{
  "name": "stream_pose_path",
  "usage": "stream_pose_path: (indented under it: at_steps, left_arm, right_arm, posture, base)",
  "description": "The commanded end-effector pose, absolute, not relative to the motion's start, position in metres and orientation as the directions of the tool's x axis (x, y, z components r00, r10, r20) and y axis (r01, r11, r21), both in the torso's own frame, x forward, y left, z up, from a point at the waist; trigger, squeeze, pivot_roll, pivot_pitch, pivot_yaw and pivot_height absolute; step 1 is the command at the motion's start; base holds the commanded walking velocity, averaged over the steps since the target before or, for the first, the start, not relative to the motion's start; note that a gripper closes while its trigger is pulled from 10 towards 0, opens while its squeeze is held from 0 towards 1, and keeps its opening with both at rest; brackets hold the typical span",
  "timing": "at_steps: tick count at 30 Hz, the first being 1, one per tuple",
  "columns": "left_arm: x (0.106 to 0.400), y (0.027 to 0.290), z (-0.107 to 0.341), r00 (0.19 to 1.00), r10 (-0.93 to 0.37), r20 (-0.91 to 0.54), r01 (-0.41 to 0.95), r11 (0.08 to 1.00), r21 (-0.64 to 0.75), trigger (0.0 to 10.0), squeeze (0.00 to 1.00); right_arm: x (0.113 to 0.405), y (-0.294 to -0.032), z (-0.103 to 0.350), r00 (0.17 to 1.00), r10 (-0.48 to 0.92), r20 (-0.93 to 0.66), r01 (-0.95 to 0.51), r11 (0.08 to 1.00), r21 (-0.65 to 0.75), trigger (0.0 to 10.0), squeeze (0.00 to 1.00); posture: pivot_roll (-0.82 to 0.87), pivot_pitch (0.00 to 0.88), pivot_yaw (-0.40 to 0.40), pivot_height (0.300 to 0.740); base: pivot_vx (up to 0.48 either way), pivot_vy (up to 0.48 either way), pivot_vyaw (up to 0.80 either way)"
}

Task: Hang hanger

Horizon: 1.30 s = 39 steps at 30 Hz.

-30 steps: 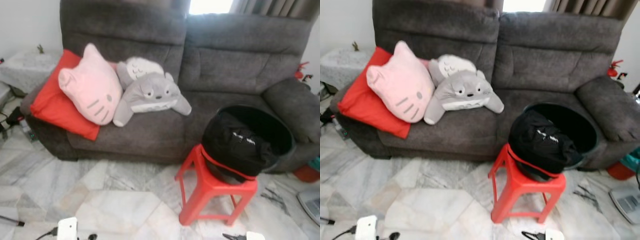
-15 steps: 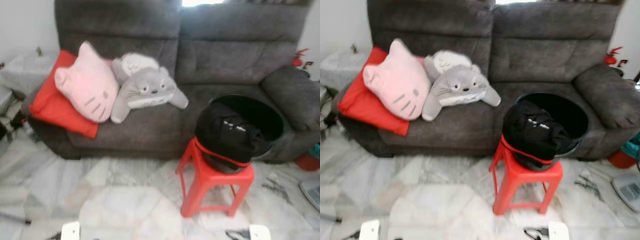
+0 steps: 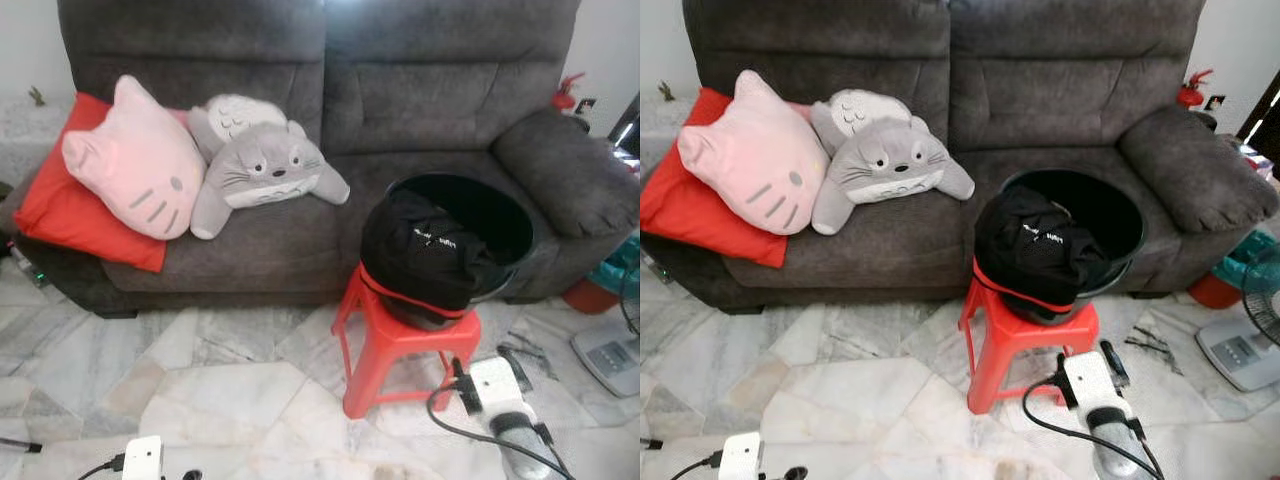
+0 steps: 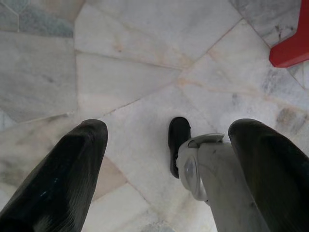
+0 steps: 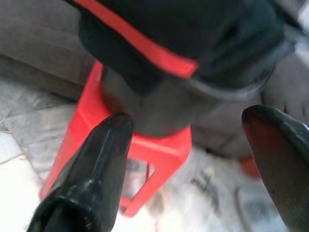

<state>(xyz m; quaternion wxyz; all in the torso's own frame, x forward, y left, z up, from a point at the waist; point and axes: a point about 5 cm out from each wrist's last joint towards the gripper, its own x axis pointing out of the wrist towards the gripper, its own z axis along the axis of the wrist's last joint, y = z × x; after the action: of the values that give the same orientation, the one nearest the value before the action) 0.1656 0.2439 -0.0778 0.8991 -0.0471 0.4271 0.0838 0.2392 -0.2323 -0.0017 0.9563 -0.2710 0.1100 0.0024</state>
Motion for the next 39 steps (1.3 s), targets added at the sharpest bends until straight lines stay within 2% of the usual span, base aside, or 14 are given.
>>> stream_pose_path:
  at_steps: [1, 3, 7, 20, 23, 25, 28, 32, 33, 36, 39]
  left_arm:
    - [0.162, 0.243, -0.080, 0.618, 0.106, -0.779, -0.185, 0.983, -0.014, 10.0, 0.00]
    - [0.161, 0.243, -0.080, 0.620, 0.103, -0.778, -0.186, 0.982, -0.018, 10.0, 0.00]
    - [0.161, 0.243, -0.080, 0.615, 0.102, -0.782, -0.186, 0.982, -0.018, 10.0, 0.00]
    - [0.164, 0.241, -0.079, 0.623, 0.105, -0.775, -0.196, 0.980, -0.025, 10.0, 0.00]
    - [0.165, 0.241, -0.079, 0.624, 0.108, -0.774, -0.198, 0.980, -0.023, 10.0, 0.00]
    - [0.165, 0.241, -0.079, 0.624, 0.109, -0.774, -0.198, 0.980, -0.021, 10.0, 0.00]
    - [0.165, 0.242, -0.078, 0.626, 0.112, -0.772, -0.196, 0.980, -0.016, 10.0, 0.00]
    - [0.165, 0.243, -0.078, 0.627, 0.115, -0.771, -0.198, 0.980, -0.014, 10.0, 0.00]
    - [0.165, 0.243, -0.078, 0.627, 0.117, -0.770, -0.197, 0.980, -0.012, 10.0, 0.00]
    - [0.165, 0.243, -0.078, 0.627, 0.115, -0.771, -0.193, 0.981, -0.011, 10.0, 0.00]
    - [0.166, 0.243, -0.078, 0.628, 0.112, -0.770, -0.191, 0.982, -0.013, 10.0, 0.00]
  right_arm:
    - [0.234, -0.232, -0.007, 0.969, -0.040, -0.244, -0.110, 0.816, -0.568, 10.0, 0.00]
    - [0.232, -0.232, -0.011, 0.961, -0.039, -0.273, -0.129, 0.812, -0.569, 10.0, 0.00]
    - [0.231, -0.234, -0.017, 0.943, -0.057, -0.327, -0.180, 0.740, -0.648, 10.0, 0.00]
    - [0.245, -0.226, -0.009, 0.956, -0.038, -0.291, -0.169, 0.740, -0.651, 10.0, 0.00]
    - [0.247, -0.225, -0.005, 0.966, -0.043, -0.257, -0.143, 0.737, -0.660, 10.0, 0.00]
    - [0.249, -0.227, 0.009, 0.988, -0.050, -0.146, -0.059, 0.750, -0.659, 10.0, 0.00]
    - [0.252, -0.223, 0.043, 0.998, -0.011, 0.056, 0.041, 0.813, -0.581, 10.0, 0.00]
    - [0.252, -0.219, 0.065, 0.990, 0.004, 0.143, 0.074, 0.840, -0.537, 10.0, 0.00]
    - [0.251, -0.219, 0.079, 0.982, -0.043, 0.181, 0.121, 0.888, -0.443, 10.0, 0.00]
    - [0.249, -0.221, 0.080, 0.983, -0.134, 0.128, 0.165, 0.948, -0.271, 10.0, 0.00]
    - [0.249, -0.224, 0.080, 0.978, -0.186, 0.089, 0.200, 0.964, -0.175, 10.0, 0.00]
  posture:
    - [-0.06, 0.000, -0.030, 0.716]
    - [-0.06, 0.000, -0.030, 0.716]
    - [-0.06, 0.000, -0.032, 0.716]
    - [-0.06, 0.000, -0.042, 0.716]
    - [-0.06, 0.000, -0.041, 0.716]
    - [-0.06, 0.000, -0.040, 0.716]
    - [-0.06, 0.000, -0.038, 0.716]
    - [-0.07, 0.000, -0.034, 0.716]
    - [-0.08, 0.000, -0.032, 0.716]
    - [-0.08, 0.000, -0.032, 0.716]
    - [-0.08, 0.000, -0.030, 0.716]
  base:
    - [0.000, 0.000, 0.00]
    - [0.000, 0.000, 0.00]
    - [0.000, 0.000, 0.00]
    - [0.041, 0.000, 0.00]
    - [0.276, 0.000, 0.00]
    - [0.279, 0.000, 0.00]
    - [0.277, 0.000, 0.00]
    - [0.279, 0.000, 0.00]
    - [0.270, 0.000, 0.00]
    - [0.270, 0.000, 0.00]
    - [0.268, 0.000, 0.00]
